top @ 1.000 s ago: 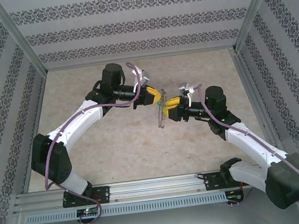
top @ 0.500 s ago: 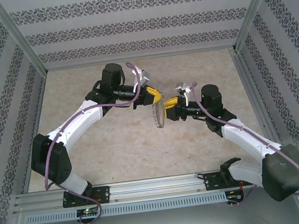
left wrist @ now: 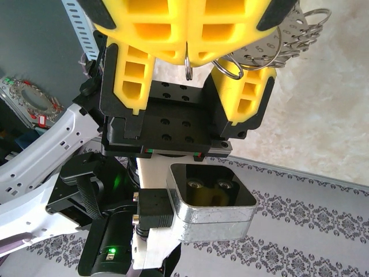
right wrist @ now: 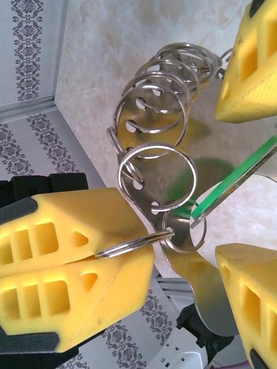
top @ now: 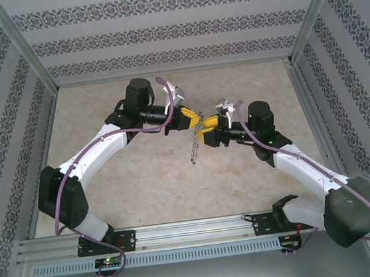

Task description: Put the keys on the keyring

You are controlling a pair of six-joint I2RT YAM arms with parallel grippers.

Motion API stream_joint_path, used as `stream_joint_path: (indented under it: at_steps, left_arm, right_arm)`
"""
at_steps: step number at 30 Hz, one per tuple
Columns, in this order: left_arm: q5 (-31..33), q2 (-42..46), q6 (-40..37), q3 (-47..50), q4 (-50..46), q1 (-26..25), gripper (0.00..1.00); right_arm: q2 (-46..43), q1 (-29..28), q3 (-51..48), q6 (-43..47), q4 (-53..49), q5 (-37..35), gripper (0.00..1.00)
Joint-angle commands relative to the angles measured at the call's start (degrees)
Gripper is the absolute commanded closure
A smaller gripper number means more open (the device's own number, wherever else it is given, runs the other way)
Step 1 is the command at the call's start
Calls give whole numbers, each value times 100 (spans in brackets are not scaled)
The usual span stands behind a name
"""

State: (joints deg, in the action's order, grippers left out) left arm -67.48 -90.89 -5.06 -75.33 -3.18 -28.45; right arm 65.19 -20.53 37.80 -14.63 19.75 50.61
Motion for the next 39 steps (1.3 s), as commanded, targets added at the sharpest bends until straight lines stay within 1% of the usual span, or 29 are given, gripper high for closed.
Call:
stream_joint_path:
  at_steps: [1, 3, 6, 11, 16, 19, 29, 35, 36, 37, 38, 39]
  left_arm:
    - [-254, 235, -13, -87, 117, -49, 100]
    - [-256, 247, -11, -96, 117, -51, 100]
    - [-257, 253, -12, -104, 121, -48, 100]
    - [-240, 259, -13, -109, 107, -52, 100]
    - [-212, 290, -21, -96, 104, -49, 100]
    - [-194, 295, -21, -94, 99, -47, 100]
    - [-141, 321, -39, -78, 114, -47, 100]
    - [-142, 327, -8, -34, 153, -51, 100]
    - [-141, 333, -12, -34, 152, -47, 100]
    - [-136, 332, -8, -30, 152, -46, 100]
    - [-131, 328, -11, -30, 156, -52, 100]
    - [-133, 328, -13, -26, 156, -53, 100]
  right_arm:
    - [-10, -73, 183, 154, 121, 63, 43]
    - [12, -94, 207, 149, 134, 76, 44]
    - [70, -118, 235, 154, 139, 131, 52]
    - [100, -161, 232, 154, 146, 160, 70]
    - [51, -171, 202, 145, 101, 155, 93]
    - [-4, -166, 150, 125, 99, 116, 100]
    - [-300, -158, 98, 126, -132, -93, 100]
    - [-288, -153, 130, 127, -190, -74, 100]
    - [-268, -153, 131, 125, -192, -32, 98]
    - [-265, -153, 131, 108, -191, -45, 77]
    - [-289, -144, 115, 85, -188, -83, 64]
    - [-331, -128, 97, 68, -188, -100, 62]
